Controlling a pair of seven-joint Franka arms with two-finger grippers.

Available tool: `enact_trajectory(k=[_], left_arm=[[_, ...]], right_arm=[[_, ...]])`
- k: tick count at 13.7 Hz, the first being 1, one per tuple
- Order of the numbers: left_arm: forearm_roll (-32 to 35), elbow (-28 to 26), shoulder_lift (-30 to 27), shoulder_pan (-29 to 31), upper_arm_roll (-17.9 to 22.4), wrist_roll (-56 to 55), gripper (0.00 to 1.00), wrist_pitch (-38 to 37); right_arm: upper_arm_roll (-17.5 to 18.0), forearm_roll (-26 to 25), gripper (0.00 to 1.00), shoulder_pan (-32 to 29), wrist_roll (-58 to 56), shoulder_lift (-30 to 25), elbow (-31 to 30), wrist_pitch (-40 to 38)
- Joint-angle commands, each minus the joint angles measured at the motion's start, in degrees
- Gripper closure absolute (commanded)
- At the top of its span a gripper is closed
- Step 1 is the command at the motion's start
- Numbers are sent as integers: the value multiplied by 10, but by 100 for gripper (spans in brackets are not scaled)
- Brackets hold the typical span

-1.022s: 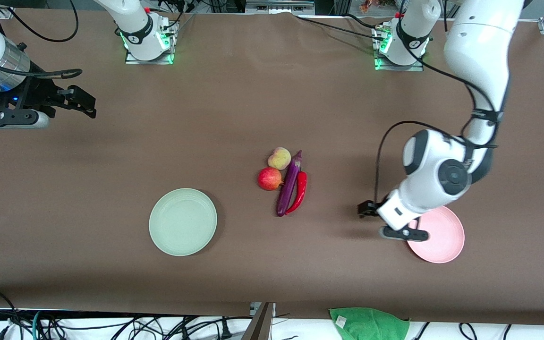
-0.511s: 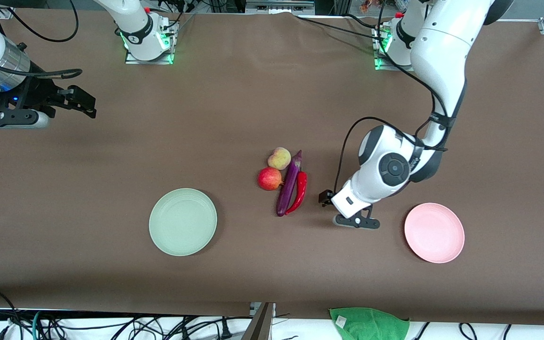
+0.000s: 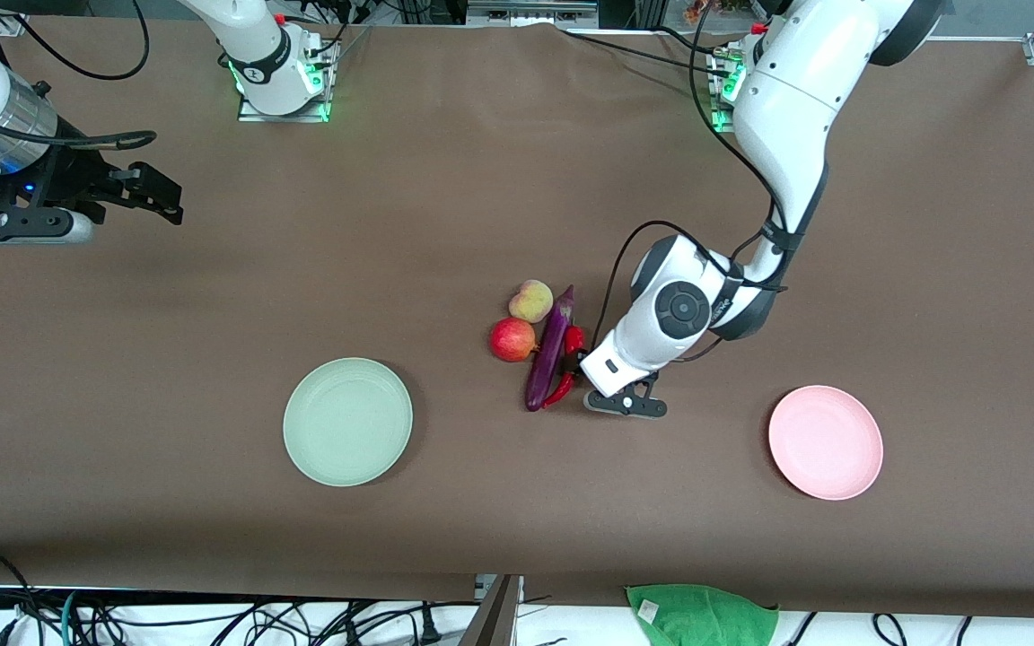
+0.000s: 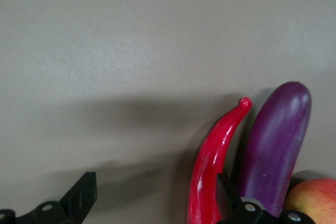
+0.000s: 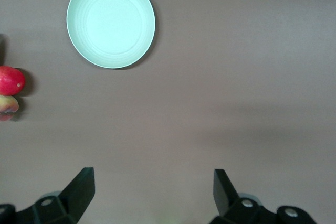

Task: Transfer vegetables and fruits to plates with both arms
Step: 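Move the left gripper over the pink plate toward the red chili, then lower the left gripper and grasp the red chili pepper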

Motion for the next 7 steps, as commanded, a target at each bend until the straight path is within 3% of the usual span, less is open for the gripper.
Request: enact_trajectory(k=[1,7], left_arm=[[4,-35,-7,-2,2,-9,0,35],[4,-42,-11,-12,-11,-63,0,36]], right_arm=[[3,8,0,-4,5,-6,2,-4],[3,8,0,-4,5,-6,2,-5]])
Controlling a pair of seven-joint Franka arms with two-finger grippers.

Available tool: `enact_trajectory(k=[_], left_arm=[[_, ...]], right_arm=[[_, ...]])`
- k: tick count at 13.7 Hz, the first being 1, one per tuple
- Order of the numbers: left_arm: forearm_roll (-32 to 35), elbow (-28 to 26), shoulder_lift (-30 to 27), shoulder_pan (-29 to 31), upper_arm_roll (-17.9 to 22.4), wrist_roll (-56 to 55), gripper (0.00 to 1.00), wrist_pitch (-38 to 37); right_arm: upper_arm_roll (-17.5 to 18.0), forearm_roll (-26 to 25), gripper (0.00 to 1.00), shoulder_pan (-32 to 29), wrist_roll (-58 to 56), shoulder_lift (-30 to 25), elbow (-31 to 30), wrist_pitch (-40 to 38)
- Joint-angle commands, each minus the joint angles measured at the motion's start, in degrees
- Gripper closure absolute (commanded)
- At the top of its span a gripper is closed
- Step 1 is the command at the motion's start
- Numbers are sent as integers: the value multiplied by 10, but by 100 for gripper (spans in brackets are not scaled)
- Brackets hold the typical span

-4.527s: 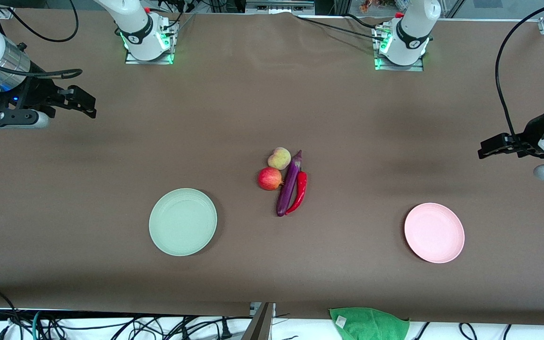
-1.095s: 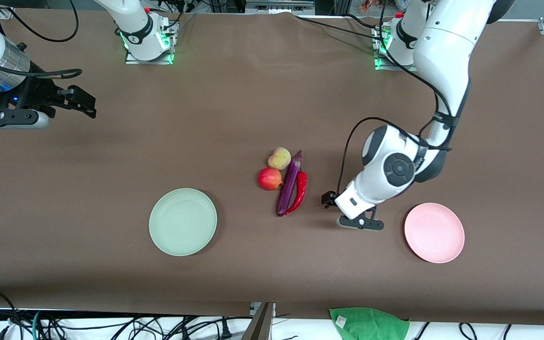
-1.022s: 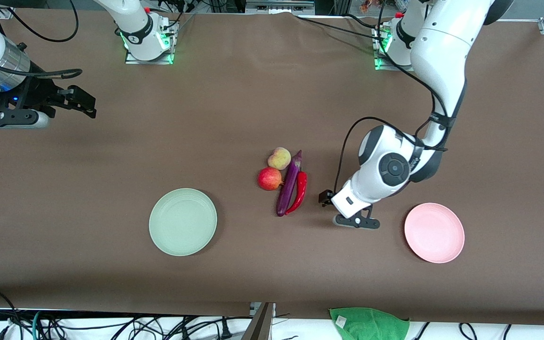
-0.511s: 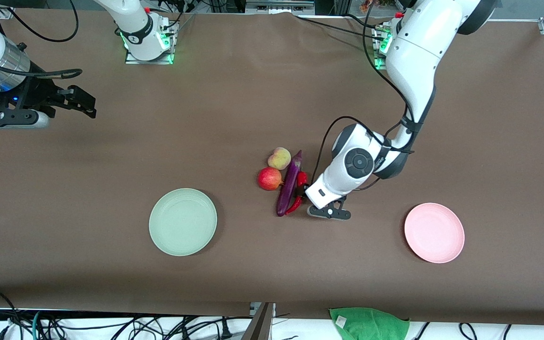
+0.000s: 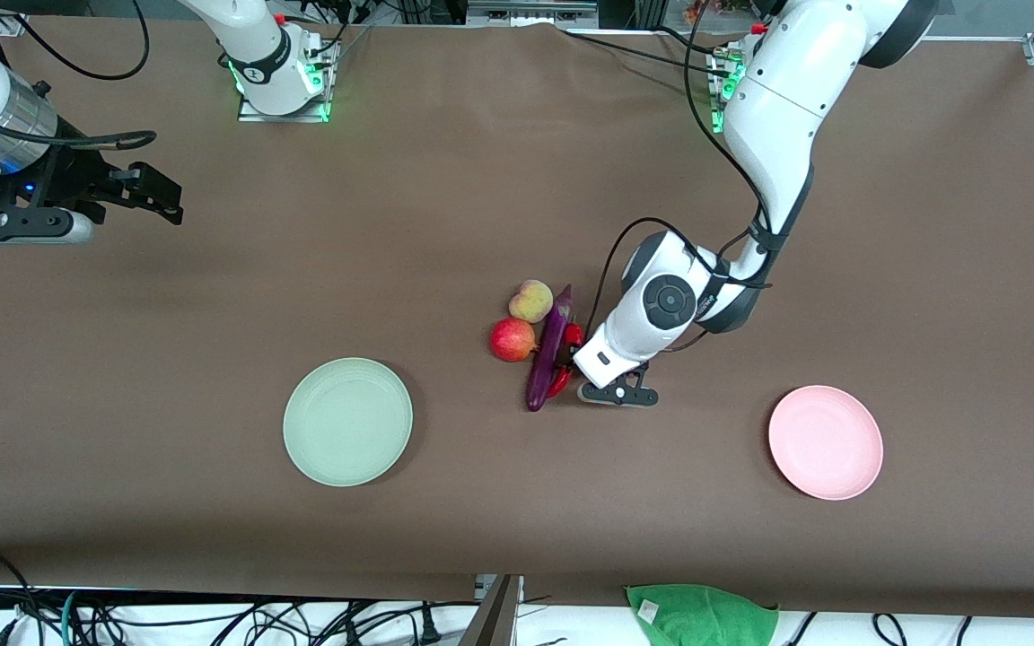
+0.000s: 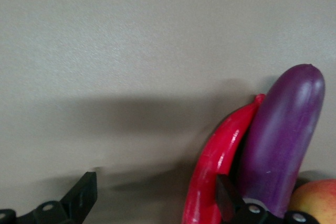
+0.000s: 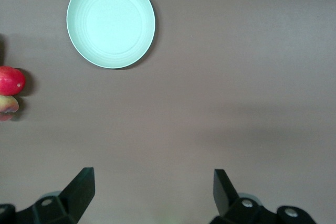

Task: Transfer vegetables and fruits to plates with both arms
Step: 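Lower the left gripper and grasp the red chili pepper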

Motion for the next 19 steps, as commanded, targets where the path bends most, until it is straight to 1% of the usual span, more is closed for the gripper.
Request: enact_trajectory(k=[1,12,13,14,15,16,17,18,19], left_arm=[[4,-15,-15,-1,-8,-24,0,1],[4,-32,-15,1,-9,-21,0,5],[4,-35,-15,1,-9,-21,3,6],[4,-36,-15,1,-9,-21,14,6],[4,-36,-16,1,-9,-22,34,6],[4,-36,-16,1,-9,-22,43,6],[4,-36,-16,1,-9,-23,47,6],[4,-35,-16,0,-9,-24,55,6],[4,-35,-16,0,-8,-23,58,7]], right_arm=[[3,8,0,-4,5,-6,2,-5],[3,8,0,-4,5,-6,2,-5],[3,8,0,-4,5,-6,2,-5],[3,8,0,-4,5,-6,2,-5],[3,8,0,-4,5,-6,2,-5],[3,8,0,-4,5,-6,2,-5],[3,8,0,-4,5,-6,2,-5],[3,8,0,-4,5,-6,2,-5],[3,8,0,-4,5,-6,2,-5]])
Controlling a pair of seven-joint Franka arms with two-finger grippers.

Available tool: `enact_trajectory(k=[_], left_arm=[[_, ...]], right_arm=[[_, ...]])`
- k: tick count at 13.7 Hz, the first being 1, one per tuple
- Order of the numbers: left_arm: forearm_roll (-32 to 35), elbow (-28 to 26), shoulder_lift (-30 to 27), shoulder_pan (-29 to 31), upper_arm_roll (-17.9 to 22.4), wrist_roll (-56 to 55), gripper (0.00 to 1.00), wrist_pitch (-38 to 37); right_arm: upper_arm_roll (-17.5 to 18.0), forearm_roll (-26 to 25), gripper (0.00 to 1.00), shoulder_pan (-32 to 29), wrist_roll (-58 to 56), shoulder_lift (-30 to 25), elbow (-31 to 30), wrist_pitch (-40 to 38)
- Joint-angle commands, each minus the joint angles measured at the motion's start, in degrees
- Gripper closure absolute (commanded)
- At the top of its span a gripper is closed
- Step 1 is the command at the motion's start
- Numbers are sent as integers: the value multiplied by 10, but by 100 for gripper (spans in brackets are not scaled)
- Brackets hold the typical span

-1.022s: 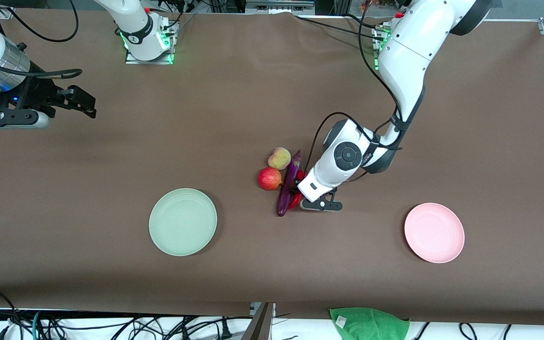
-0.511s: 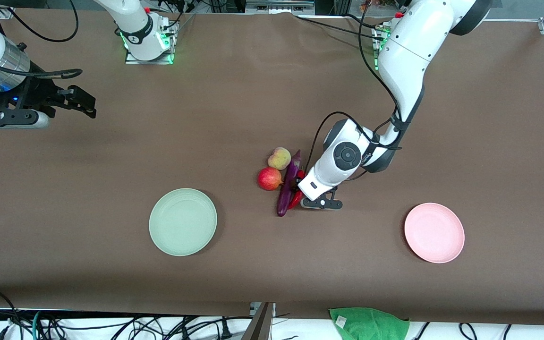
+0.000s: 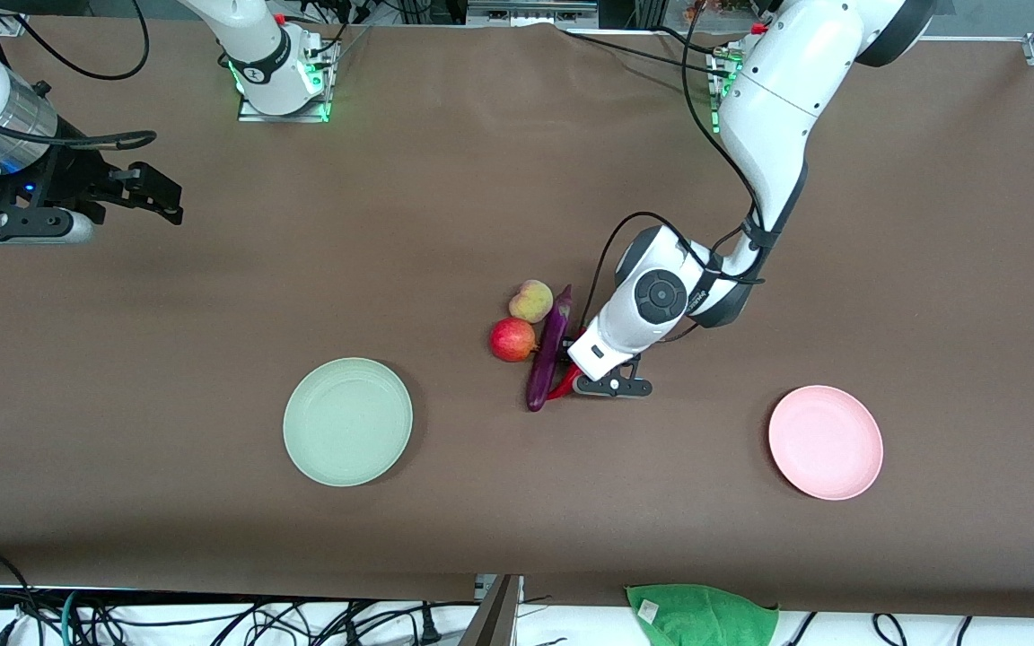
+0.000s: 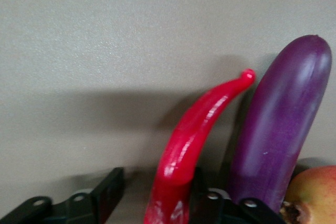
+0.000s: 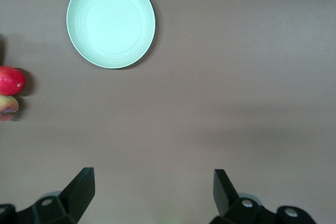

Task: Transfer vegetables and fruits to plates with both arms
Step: 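Lower the left gripper and grasp the red chili pepper, then carry the chili to the pink plate while the right gripper reaches out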

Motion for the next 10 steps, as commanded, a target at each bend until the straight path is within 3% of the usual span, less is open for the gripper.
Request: enact_trajectory(k=[1,4,5,10], left_arm=[[4,-17,-13,1,-2,-7,64,7],[5,-16,-16,3,-1,-3,90,6],[7,-15,-19,8,-1,-1,94,4],[26,-7,-49,85,2,115,93,-26]], right_arm=[[3,8,0,-4,5,-6,2,-5],[3,8,0,-4,5,-6,2,-5],[3,8,0,-4,5,-6,2,-5],[3,8,0,-4,5,-6,2,-2]])
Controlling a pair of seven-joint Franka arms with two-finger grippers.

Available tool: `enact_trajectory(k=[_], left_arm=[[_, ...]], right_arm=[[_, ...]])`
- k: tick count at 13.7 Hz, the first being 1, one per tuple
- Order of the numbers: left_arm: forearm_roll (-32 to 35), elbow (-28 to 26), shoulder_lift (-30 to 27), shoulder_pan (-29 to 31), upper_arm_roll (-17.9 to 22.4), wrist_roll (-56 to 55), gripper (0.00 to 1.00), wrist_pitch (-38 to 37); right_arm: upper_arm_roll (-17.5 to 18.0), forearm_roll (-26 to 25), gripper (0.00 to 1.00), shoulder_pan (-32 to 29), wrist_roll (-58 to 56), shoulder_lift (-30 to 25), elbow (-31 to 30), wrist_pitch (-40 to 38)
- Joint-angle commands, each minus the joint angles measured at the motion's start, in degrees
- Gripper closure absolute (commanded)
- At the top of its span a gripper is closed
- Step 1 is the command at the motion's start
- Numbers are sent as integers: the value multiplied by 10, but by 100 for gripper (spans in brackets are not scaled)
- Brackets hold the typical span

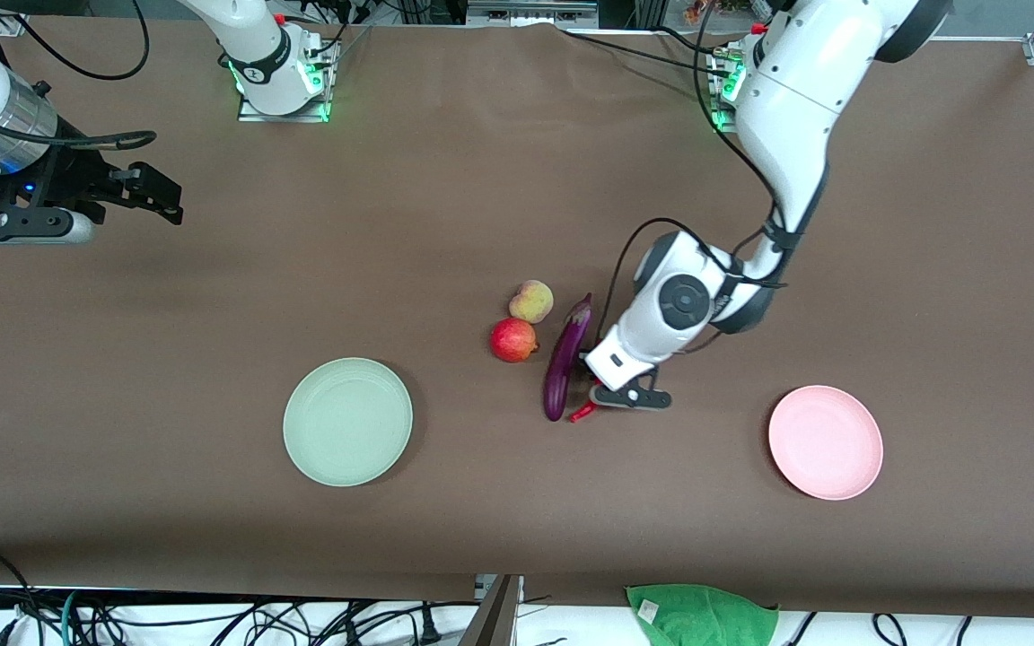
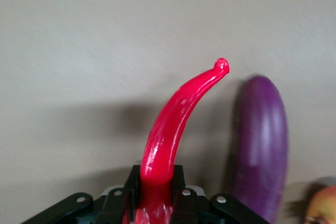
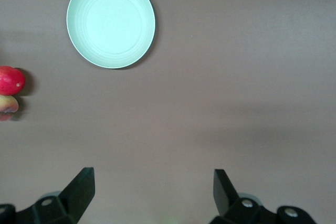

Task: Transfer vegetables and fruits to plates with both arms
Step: 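Carry the chili to the pink plate while the right gripper reaches out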

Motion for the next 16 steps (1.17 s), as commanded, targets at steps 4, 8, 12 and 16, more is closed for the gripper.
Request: enact_trajectory(k=[4,8,12,16], left_arm=[[12,-1,-64,116,0,130,91,-76],[4,17,-62,140,89,272,91,-92],[1,17,-56,183,100,303,87,-87],[2,10,-42,198,100,305,85,-70]], right_arm=[[2,14,0,-7,1,3,4,-1],[4,50,0,1,4,29,17,8],[5,43,0,62,2,124,18,40],[8,52,0,113,27,186,19,139]])
